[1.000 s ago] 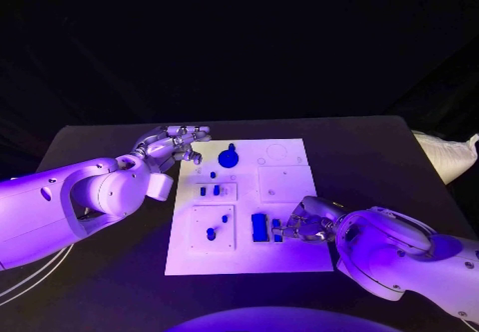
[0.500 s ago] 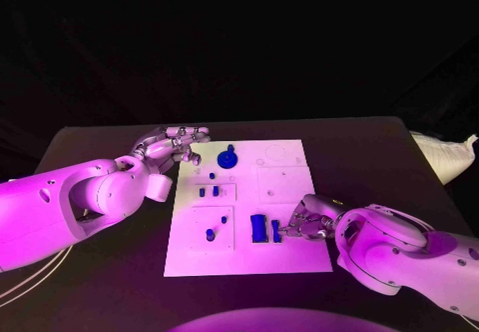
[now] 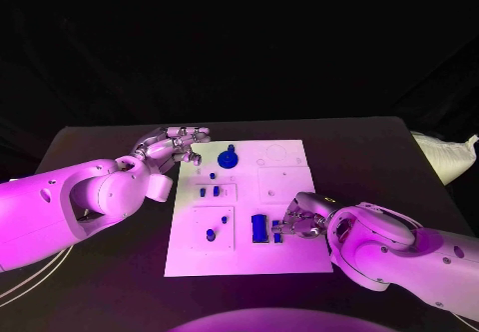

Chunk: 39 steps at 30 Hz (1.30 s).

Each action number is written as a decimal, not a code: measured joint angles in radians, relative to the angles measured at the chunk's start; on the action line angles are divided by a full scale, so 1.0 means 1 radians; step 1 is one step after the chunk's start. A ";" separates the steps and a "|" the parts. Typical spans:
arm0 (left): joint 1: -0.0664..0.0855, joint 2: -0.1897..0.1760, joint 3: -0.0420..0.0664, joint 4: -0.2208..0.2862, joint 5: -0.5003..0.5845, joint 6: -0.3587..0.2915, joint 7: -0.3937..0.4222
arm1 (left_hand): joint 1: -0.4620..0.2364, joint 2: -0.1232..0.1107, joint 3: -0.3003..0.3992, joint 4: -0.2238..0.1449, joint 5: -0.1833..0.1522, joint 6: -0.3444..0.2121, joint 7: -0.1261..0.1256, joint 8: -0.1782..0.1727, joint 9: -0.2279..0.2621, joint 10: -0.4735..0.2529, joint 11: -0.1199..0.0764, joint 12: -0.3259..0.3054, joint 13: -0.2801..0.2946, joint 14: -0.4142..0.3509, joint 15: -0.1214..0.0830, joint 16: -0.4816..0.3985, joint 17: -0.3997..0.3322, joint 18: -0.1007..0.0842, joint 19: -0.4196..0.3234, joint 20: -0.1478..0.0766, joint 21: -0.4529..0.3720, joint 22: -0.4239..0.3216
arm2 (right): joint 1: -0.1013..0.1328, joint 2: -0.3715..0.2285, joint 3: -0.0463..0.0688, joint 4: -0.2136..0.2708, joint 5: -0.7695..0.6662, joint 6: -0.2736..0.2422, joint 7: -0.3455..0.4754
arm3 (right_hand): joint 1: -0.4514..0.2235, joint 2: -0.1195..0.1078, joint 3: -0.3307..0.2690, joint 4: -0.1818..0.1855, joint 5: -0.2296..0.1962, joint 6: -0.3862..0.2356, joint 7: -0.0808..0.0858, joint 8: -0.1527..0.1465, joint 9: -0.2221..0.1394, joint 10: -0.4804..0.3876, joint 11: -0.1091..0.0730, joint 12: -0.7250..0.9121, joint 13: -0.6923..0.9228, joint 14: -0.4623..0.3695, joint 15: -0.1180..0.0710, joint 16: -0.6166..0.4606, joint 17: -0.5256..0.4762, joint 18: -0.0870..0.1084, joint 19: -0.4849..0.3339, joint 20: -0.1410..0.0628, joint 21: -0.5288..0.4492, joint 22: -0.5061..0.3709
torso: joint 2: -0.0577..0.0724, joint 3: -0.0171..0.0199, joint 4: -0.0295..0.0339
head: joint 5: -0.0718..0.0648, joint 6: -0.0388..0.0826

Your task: Assemble the parts on the task board

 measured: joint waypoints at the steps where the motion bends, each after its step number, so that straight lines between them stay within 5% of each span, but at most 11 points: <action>1: 0.000 0.000 0.000 0.000 0.000 0.000 0.000 | 0.000 0.000 0.000 0.000 0.000 0.000 0.000 0.000 0.000 0.000 0.000 0.000 0.000 0.000 0.000 0.000 0.000 0.000 0.000 0.000 0.000 0.000 | 0.000 0.000 0.000 0.000 -0.004 0.003 0.000 | 0.006 -0.001 0.002 -0.004 -0.010 0.000 0.000 0.000 0.000 0.000 0.000 0.002 0.002 0.002 -0.002 0.000 0.000 0.000 0.000 0.000 0.000 0.000 | 0.000 0.0000 0.0000 | 0.000 0.000; 6: 0.000 0.000 0.000 0.000 0.000 0.000 0.000 | 0.000 0.000 0.000 0.000 0.000 0.000 0.000 0.000 0.000 0.000 0.000 0.000 0.000 0.000 0.000 0.000 0.000 0.000 0.000 0.000 0.000 0.000 | 0.000 0.002 0.001 0.001 -0.025 0.014 0.003 | 0.033 0.001 0.011 -0.024 -0.051 0.000 0.000 0.000 0.000 0.000 0.000 0.005 0.009 0.003 -0.003 0.004 0.000 0.000 0.000 0.000 0.005 0.000 | 0.000 0.0006 -0.0004 | 0.000 -0.001; 20: 0.000 0.000 0.000 -0.001 0.000 0.000 0.000 | 0.000 0.000 0.000 0.000 0.000 0.000 0.000 0.000 0.000 0.000 0.000 0.000 0.000 0.000 0.000 0.000 0.000 0.000 0.000 0.000 0.000 0.000 | -0.003 0.001 0.000 0.009 -0.063 0.018 0.009 | 0.061 0.003 0.018 -0.037 -0.065 -0.004 -0.004 -0.008 -0.008 0.000 0.000 0.000 0.003 0.000 -0.006 0.004 0.000 0.000 0.000 0.000 0.005 0.000 | 0.000 0.0005 -0.0011 | 0.000 -0.001; 24: 0.000 0.000 0.000 -0.001 0.000 0.000 0.000 | 0.000 0.000 0.000 0.000 0.000 0.000 0.000 0.000 0.000 0.000 0.000 0.000 0.000 0.000 0.000 0.000 0.000 0.000 0.000 0.000 0.000 0.000 | -0.005 -0.006 -0.002 0.010 -0.066 0.007 0.011 | 0.040 0.013 -0.019 0.007 -0.072 -0.008 -0.007 -0.010 -0.007 0.004 0.004 -0.008 0.000 0.000 -0.006 0.004 0.000 0.000 0.000 0.000 0.005 0.000 | 0.000 0.0001 -0.0010 | 0.000 0.000; 27: 0.000 0.000 0.000 -0.002 0.000 0.000 0.000 | 0.000 0.000 0.000 0.000 0.000 0.000 0.000 0.000 0.000 0.000 0.000 0.000 0.000 0.002 0.002 0.000 0.000 0.000 0.000 0.000 0.000 0.000 | -0.005 -0.015 -0.002 0.012 -0.062 -0.004 0.014 | -0.010 -0.003 -0.049 0.038 -0.058 -0.014 -0.001 -0.010 -0.007 0.005 0.002 -0.022 -0.008 0.000 -0.007 0.004 0.000 0.000 0.000 0.000 0.005 0.000 | -0.001 -0.0004 -0.0006 | 0.000 0.002; 39: -0.004 0.005 -0.001 -0.016 0.000 0.001 0.000 | 0.000 0.000 0.000 0.000 0.000 -0.003 -0.003 0.004 -0.001 0.000 0.000 0.000 -0.001 0.002 0.002 0.000 0.000 0.000 -0.004 0.004 0.000 -0.003 | 0.033 -0.042 0.004 -0.006 0.012 -0.049 0.055 | -0.026 -0.015 -0.071 0.060 -0.080 -0.023 0.008 -0.011 -0.010 -0.006 0.009 -0.070 -0.030 -0.001 -0.007 -0.007 0.001 0.000 0.000 0.000 -0.015 0.000 | -0.007 -0.0024 -0.0017 | -0.005 0.013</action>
